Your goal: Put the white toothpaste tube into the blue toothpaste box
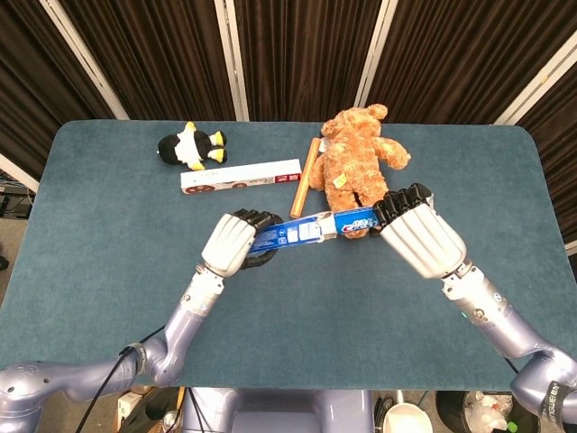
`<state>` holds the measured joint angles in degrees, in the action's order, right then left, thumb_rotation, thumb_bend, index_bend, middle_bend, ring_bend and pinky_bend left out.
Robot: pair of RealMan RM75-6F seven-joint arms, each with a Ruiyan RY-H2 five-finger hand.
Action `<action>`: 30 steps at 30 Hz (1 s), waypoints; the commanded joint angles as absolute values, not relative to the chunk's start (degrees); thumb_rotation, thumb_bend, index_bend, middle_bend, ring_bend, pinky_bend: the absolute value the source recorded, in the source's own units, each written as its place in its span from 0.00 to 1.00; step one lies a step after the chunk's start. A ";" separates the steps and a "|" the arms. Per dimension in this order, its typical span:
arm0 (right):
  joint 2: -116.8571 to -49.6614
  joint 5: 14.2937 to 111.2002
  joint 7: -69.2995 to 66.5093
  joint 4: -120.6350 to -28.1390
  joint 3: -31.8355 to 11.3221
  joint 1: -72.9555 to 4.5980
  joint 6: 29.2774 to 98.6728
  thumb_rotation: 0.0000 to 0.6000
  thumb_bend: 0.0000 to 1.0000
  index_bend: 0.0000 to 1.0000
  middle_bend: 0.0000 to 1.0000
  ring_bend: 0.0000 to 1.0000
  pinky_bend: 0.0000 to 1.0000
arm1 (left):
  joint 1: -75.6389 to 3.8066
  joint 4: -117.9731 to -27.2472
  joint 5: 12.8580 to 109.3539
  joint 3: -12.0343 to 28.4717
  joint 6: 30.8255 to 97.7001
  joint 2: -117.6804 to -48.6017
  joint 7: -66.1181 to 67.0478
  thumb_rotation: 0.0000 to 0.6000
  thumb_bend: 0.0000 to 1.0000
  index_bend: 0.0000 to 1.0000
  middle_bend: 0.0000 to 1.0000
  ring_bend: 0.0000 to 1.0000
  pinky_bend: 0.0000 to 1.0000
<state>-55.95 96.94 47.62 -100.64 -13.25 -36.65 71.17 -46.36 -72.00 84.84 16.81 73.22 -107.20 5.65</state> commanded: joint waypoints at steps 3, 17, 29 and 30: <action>-55.74 97.26 47.73 -100.95 -13.51 -36.79 71.10 1.00 0.41 0.75 0.74 0.73 0.57 | -47.65 -71.93 84.15 17.39 72.11 -108.25 7.29 1.00 0.45 0.37 0.54 0.49 0.53; -55.19 98.37 46.84 -100.51 -13.66 -36.52 71.59 1.00 0.41 0.75 0.74 0.73 0.57 | -50.06 -72.58 82.69 19.26 71.62 -110.47 9.93 1.00 0.45 0.37 0.54 0.49 0.53; -53.81 99.95 46.33 -99.81 -13.60 -36.41 71.50 1.00 0.41 0.75 0.74 0.73 0.57 | -51.34 -78.50 79.09 21.59 69.84 -109.51 14.64 1.00 0.45 0.37 0.54 0.49 0.53; -53.78 100.06 46.30 -99.78 -13.59 -36.39 71.53 1.00 0.41 0.75 0.74 0.73 0.57 | -51.38 -79.10 78.71 21.76 69.68 -109.30 15.15 1.00 0.45 0.37 0.54 0.49 0.53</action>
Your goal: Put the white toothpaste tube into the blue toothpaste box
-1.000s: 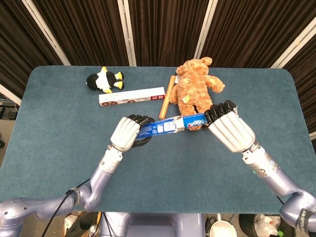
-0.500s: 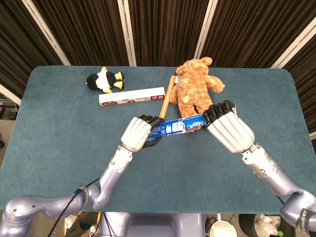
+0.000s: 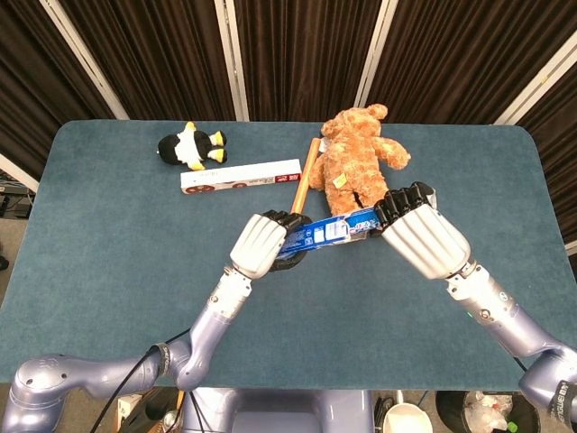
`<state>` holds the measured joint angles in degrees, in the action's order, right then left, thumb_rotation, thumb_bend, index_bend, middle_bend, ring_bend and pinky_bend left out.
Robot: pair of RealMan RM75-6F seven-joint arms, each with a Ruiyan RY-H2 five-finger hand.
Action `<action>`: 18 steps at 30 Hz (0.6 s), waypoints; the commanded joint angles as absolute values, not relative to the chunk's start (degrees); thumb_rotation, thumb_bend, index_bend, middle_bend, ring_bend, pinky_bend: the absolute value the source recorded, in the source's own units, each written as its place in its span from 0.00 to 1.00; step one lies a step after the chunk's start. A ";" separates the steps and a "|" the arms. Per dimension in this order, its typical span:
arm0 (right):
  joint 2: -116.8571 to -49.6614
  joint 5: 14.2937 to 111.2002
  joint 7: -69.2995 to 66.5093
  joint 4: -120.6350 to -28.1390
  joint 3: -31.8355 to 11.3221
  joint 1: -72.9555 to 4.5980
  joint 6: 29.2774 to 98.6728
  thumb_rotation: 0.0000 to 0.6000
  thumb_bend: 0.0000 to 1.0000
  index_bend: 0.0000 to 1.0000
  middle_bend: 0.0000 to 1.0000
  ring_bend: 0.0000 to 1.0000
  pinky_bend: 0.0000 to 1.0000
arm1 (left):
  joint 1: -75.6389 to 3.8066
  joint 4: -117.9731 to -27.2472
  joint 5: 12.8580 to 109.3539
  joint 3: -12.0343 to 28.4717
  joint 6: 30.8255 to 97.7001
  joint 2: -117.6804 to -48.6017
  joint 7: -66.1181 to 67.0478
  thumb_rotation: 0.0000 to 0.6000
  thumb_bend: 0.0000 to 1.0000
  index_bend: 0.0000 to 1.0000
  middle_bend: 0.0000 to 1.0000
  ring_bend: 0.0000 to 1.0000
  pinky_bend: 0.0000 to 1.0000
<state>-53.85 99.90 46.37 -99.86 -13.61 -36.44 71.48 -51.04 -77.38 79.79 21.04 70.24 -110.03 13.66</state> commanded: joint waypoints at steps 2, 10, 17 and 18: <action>-53.76 100.34 46.22 -99.69 -13.58 -36.35 71.65 1.00 0.41 0.75 0.74 0.73 0.57 | -51.46 -80.20 77.86 22.15 69.41 -108.92 16.15 1.00 0.45 0.37 0.54 0.49 0.53; -53.16 101.97 46.06 -99.90 -13.63 -36.44 71.96 1.00 0.41 0.75 0.74 0.73 0.57 | -51.72 -81.49 73.75 23.54 69.21 -109.79 18.45 1.00 0.45 0.37 0.54 0.49 0.53; -52.72 103.11 45.39 -99.47 -13.57 -36.53 72.09 1.00 0.41 0.75 0.74 0.73 0.57 | -52.36 -81.37 73.19 23.99 69.22 -110.07 18.77 1.00 0.45 0.37 0.54 0.49 0.54; -52.68 103.25 45.37 -99.39 -13.57 -36.53 72.08 1.00 0.41 0.75 0.74 0.73 0.57 | -52.60 -81.30 72.82 24.21 69.04 -110.23 18.91 1.00 0.45 0.37 0.54 0.49 0.55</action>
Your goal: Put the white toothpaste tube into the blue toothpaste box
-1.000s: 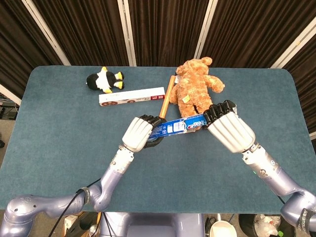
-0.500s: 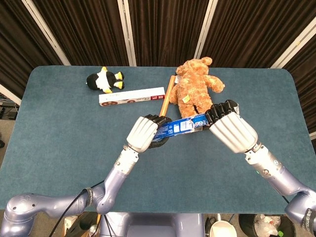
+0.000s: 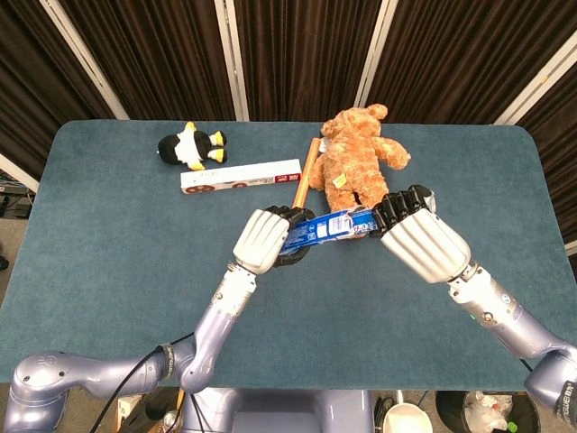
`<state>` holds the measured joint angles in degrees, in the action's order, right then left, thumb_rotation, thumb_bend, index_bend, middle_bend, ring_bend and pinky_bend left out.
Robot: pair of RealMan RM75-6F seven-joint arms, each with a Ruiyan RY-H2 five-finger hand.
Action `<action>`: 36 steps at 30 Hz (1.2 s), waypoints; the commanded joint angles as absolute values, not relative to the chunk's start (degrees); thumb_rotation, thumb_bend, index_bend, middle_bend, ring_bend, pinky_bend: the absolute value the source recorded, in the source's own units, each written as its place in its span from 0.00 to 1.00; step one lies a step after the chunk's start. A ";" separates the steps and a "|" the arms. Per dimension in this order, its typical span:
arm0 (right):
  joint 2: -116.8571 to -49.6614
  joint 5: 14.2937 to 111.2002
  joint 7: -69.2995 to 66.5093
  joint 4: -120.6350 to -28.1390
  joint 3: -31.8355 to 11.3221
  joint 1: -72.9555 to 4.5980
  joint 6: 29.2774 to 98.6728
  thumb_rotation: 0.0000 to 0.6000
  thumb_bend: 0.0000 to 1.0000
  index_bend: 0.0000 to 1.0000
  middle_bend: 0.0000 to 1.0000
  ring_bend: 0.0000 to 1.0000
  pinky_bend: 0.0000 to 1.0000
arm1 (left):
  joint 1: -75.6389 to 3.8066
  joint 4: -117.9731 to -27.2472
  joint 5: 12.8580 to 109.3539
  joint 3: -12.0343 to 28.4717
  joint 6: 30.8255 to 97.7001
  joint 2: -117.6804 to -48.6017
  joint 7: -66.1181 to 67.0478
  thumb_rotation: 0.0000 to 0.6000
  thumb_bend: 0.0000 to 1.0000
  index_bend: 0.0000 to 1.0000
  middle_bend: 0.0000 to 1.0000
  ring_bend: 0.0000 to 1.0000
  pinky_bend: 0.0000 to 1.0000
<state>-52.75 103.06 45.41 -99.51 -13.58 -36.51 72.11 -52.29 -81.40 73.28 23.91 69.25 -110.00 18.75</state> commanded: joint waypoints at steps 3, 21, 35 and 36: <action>-52.72 103.65 45.34 -99.17 -13.60 -36.63 72.06 1.00 0.41 0.75 0.74 0.73 0.57 | -53.46 -80.93 72.23 24.82 68.69 -110.71 19.53 1.00 0.45 0.37 0.54 0.49 0.55; -53.80 104.94 44.45 -97.38 -14.13 -37.14 72.62 1.00 0.40 0.75 0.74 0.73 0.57 | -58.01 -80.24 69.15 27.10 67.78 -113.84 22.55 1.00 0.45 0.37 0.54 0.49 0.55; -53.91 105.02 44.20 -96.88 -14.80 -36.36 74.67 1.00 0.41 0.72 0.74 0.73 0.57 | -60.91 -78.68 68.74 27.95 68.79 -116.27 24.23 1.00 0.45 0.37 0.54 0.49 0.55; -53.94 104.91 44.34 -96.83 -14.86 -36.26 74.79 1.00 0.41 0.70 0.74 0.73 0.57 | -60.96 -78.57 68.77 27.97 68.96 -116.37 24.15 1.00 0.45 0.37 0.54 0.49 0.55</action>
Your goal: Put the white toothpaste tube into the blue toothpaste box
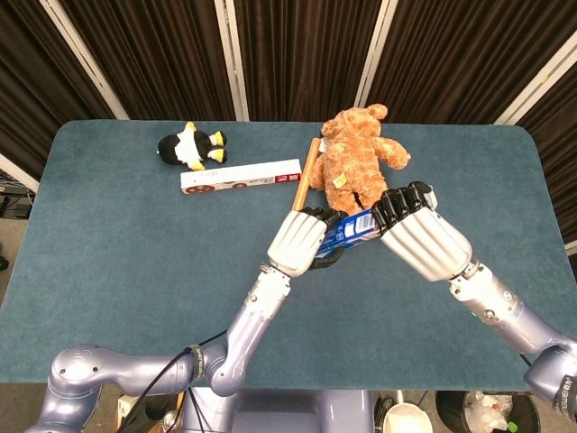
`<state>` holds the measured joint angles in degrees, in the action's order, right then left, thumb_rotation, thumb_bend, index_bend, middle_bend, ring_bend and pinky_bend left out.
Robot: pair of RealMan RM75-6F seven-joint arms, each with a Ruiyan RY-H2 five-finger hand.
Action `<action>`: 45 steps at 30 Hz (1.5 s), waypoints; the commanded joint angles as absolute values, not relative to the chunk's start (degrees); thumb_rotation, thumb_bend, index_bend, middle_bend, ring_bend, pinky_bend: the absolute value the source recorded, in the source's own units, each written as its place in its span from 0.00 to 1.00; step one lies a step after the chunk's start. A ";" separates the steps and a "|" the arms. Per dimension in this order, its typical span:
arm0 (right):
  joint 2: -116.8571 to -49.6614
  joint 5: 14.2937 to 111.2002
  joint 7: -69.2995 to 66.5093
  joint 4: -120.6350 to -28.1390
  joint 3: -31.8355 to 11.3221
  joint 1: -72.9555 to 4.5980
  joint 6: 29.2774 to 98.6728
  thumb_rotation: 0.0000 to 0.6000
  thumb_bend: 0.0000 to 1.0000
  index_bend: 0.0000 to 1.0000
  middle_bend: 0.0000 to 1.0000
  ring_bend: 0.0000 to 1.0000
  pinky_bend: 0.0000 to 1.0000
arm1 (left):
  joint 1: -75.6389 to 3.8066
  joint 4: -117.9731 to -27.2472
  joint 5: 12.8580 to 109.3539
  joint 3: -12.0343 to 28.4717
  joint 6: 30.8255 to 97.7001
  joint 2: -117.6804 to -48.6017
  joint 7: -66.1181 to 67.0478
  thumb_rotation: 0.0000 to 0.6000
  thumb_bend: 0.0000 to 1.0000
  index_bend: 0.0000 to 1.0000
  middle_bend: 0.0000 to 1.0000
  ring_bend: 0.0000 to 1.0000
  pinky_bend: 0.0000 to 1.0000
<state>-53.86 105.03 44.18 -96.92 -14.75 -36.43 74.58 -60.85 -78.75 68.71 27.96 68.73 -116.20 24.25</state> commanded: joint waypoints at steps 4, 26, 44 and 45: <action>-54.37 104.86 44.42 -96.56 -15.12 -35.85 75.89 1.00 0.40 0.62 0.74 0.71 0.55 | -61.11 -78.28 69.23 27.83 69.42 -116.50 23.52 1.00 0.45 0.37 0.54 0.49 0.55; -57.87 106.66 45.13 -92.46 -16.70 -34.42 82.88 1.00 0.41 0.23 0.48 0.38 0.27 | -61.63 -75.52 70.32 27.61 71.24 -118.46 21.11 1.00 0.46 0.37 0.54 0.49 0.55; -59.46 105.98 45.04 -91.07 -17.57 -33.13 86.01 1.00 0.40 0.11 0.40 0.30 0.17 | -62.12 -75.50 70.17 28.35 71.55 -118.27 21.34 1.00 0.46 0.37 0.54 0.49 0.55; -59.58 105.68 45.21 -91.15 -17.67 -33.02 86.08 1.00 0.39 0.08 0.38 0.28 0.16 | -62.10 -75.47 70.11 28.34 71.55 -118.27 21.39 1.00 0.46 0.37 0.54 0.49 0.55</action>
<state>-59.31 106.74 44.69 -91.07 -17.42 -33.36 85.94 -62.11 -75.48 70.14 28.35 71.55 -118.28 21.36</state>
